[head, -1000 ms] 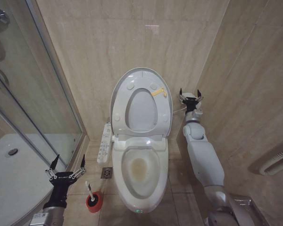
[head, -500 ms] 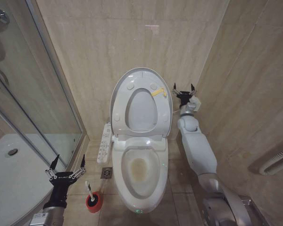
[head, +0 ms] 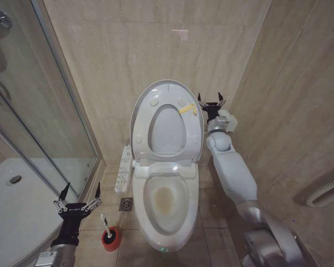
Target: Open the toilet lid, clean the toilet bowl with a toilet brush, close the toilet lid, and flush.
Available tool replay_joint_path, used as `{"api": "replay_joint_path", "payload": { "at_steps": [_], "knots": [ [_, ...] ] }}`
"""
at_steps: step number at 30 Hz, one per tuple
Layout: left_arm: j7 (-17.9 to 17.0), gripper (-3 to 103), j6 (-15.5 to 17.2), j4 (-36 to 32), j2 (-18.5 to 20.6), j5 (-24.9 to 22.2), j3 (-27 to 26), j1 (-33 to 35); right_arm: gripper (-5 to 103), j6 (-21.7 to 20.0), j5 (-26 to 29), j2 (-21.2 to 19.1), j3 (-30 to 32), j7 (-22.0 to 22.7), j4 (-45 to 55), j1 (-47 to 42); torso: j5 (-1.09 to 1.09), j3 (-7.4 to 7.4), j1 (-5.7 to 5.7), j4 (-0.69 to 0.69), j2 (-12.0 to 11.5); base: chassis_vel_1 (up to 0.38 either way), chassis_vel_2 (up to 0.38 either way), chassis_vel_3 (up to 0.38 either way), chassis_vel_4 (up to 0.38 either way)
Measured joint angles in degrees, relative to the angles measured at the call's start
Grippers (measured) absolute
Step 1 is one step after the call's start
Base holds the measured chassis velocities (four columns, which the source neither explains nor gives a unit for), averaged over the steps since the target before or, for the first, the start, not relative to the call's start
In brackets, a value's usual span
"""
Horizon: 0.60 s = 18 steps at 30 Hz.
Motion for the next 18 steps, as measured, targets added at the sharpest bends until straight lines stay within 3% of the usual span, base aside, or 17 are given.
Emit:
{"api": "replay_joint_path", "payload": {
  "at_steps": [5, 6, 12, 18],
  "knots": [
    [0.0, 100, 0.0, 0.0, 0.0, 0.0, 0.0, 0.0, 100, -1.3, 4.2, -4.8, -3.4, 0.2, 6.2, -4.6, 0.00, 0.00, 0.00, -0.04, 0.0, 0.000, 0.000, 0.000, 0.000],
    [0.0, 100, 0.0, 0.0, 0.0, 0.0, 0.0, 0.0, 100, -1.6, 4.7, -5.4, -3.9, 0.3, 7.6, -5.7, 0.03, 0.00, 0.00, 0.01, 0.0, 0.000, 0.000, 0.000, 0.000],
    [0.0, 100, 0.0, 0.0, 0.0, 0.0, 0.0, 0.0, 100, -2.4, 6.6, -7.6, -4.2, 1.0, 14.2, -10.6, 0.00, 0.00, 0.00, 0.06, 0.0, 0.000, 0.000, 0.000, 0.000],
    [0.0, 100, 0.0, 0.0, 0.0, 0.0, 0.0, 0.0, 100, -3.8, 8.0, -9.2, -1.2, 2.4, 22.3, -18.5, -0.01, -0.01, -0.01, 0.01, 0.0, 0.000, 0.000, 0.000, 0.000]
  ]
}}
